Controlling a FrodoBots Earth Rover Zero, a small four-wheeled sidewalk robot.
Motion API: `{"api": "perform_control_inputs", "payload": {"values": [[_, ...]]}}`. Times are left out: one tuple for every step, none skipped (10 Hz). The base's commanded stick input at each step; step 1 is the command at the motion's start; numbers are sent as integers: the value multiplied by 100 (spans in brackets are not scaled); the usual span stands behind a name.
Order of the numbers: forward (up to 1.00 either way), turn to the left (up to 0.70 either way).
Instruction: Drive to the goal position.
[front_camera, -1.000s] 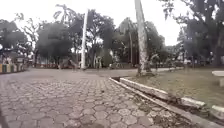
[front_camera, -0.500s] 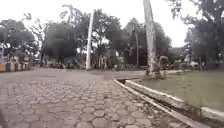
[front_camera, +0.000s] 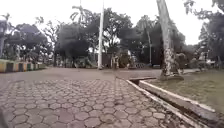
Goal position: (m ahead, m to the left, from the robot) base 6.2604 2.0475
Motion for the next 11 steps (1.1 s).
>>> {"api": "perform_control_inputs", "payload": {"values": [[70, 0], [70, 0], [70, 0], [70, 0], [70, 0], [70, 0], [70, 0], [70, 0], [70, 0], [70, 0], [70, 0]]}}
